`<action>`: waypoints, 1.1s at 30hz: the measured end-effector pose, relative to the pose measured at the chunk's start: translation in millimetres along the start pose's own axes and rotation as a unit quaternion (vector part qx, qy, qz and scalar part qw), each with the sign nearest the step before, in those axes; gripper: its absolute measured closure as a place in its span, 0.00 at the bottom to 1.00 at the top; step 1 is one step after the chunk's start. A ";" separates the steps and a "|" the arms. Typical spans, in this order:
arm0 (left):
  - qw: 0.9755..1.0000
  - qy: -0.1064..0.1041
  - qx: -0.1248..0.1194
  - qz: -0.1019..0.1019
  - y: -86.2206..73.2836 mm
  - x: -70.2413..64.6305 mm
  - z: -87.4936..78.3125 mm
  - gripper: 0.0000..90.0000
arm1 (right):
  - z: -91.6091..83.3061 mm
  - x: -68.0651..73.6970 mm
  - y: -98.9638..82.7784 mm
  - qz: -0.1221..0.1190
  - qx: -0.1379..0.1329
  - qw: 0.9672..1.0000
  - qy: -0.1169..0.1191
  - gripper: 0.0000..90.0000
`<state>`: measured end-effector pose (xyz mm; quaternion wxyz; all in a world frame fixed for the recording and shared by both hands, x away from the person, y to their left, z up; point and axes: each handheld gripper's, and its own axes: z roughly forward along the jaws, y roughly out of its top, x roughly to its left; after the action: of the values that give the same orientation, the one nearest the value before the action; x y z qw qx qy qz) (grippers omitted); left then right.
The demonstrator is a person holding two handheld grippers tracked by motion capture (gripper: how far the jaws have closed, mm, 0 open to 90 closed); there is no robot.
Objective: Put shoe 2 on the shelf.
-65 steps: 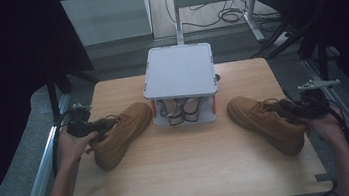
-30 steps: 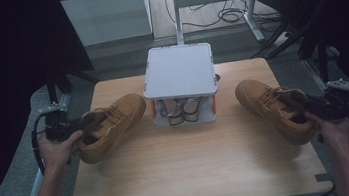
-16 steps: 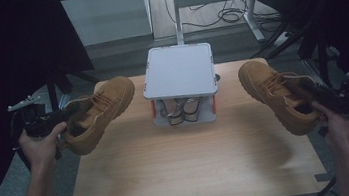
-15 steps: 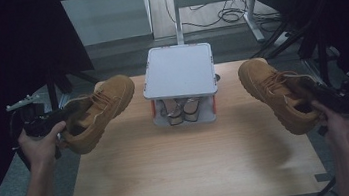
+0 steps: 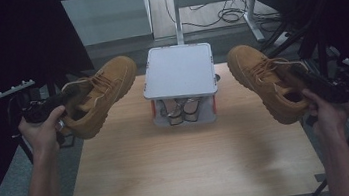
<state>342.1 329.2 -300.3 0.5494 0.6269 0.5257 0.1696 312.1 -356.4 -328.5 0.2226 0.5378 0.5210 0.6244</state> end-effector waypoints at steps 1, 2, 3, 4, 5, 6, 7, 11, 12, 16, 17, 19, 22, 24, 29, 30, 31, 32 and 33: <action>1.000 -0.001 0.000 0.000 1.6 -1.8 1.6 0.89 | 1.3 2.8 1.1 0.002 0.000 1.000 0.002 0.90; 1.000 -0.002 -0.001 -0.001 2.7 -3.5 2.8 0.89 | 3.8 6.4 2.8 0.000 -0.001 1.000 0.002 0.90; 1.000 -0.003 -0.001 -0.001 3.9 -5.2 3.9 0.89 | 6.2 9.6 4.1 0.002 -0.004 1.000 0.003 0.90; 1.000 -0.003 -0.001 0.000 5.2 -7.0 5.0 0.89 | 8.3 12.8 5.5 0.002 -0.004 1.000 0.005 0.90; 1.000 -0.004 -0.001 0.001 6.6 -9.0 6.3 0.89 | 10.6 15.8 6.7 0.000 -0.005 1.000 0.006 0.90; 1.000 -0.005 0.000 0.002 8.4 -11.1 7.7 0.89 | 12.8 18.9 8.1 0.002 -0.005 1.000 0.008 0.90; 1.000 -0.005 -0.001 0.003 10.3 -13.4 9.0 0.89 | 15.2 22.0 9.4 0.001 -0.005 1.000 0.009 0.90; 1.000 -0.007 -0.001 0.006 17.8 -24.3 17.1 0.89 | 27.2 34.3 14.8 0.002 -0.006 1.000 0.010 0.90; 1.000 -0.007 -0.001 0.006 19.2 -26.3 19.1 0.89 | 30.4 37.5 16.6 0.002 -0.004 1.000 0.009 0.90; 1.000 -0.015 -0.002 -0.002 24.8 -34.5 31.5 0.89 | 41.0 50.4 23.0 -0.005 -0.001 1.000 0.004 0.90; 1.000 -0.017 -0.002 -0.004 25.7 -35.8 34.8 0.89 | 43.2 53.3 24.5 -0.004 -0.001 1.000 0.003 0.90; 1.000 -0.020 -0.001 -0.012 27.3 -38.4 42.3 0.89 | 47.1 57.1 25.9 -0.004 -0.001 1.000 0.001 0.89; 0.999 -0.024 0.007 -0.020 30.7 -41.4 53.3 0.89 | 54.9 64.5 27.5 0.003 -0.003 1.000 -0.001 0.89; 0.999 -0.024 0.010 -0.024 33.3 -45.0 64.0 0.89 | 61.9 69.5 27.8 0.001 -0.002 1.000 -0.002 0.89; 0.999 -0.020 0.020 -0.018 36.3 -54.4 85.8 0.89 | 79.2 81.3 26.6 0.006 0.000 1.000 -0.008 0.89; 0.999 -0.020 0.022 -0.019 36.8 -55.7 89.5 0.89 | 83.1 83.2 26.2 0.009 0.001 1.000 -0.009 0.89; 0.999 -0.021 0.023 -0.021 37.1 -56.8 92.6 0.89 | 87.1 85.0 25.7 0.009 0.003 1.000 -0.011 0.89; 0.999 -0.024 0.023 -0.023 37.3 -57.9 95.2 0.89 | 90.9 87.5 25.1 0.010 0.006 1.000 -0.012 0.89; 0.999 -0.025 0.022 -0.024 37.5 -59.0 97.5 0.89 | 94.5 89.7 24.4 0.009 0.006 1.000 -0.014 0.89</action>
<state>413.8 235.4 -279.2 0.5523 0.6305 0.5299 0.1290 375.4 -251.1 -278.9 0.2208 0.5526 0.5170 0.6153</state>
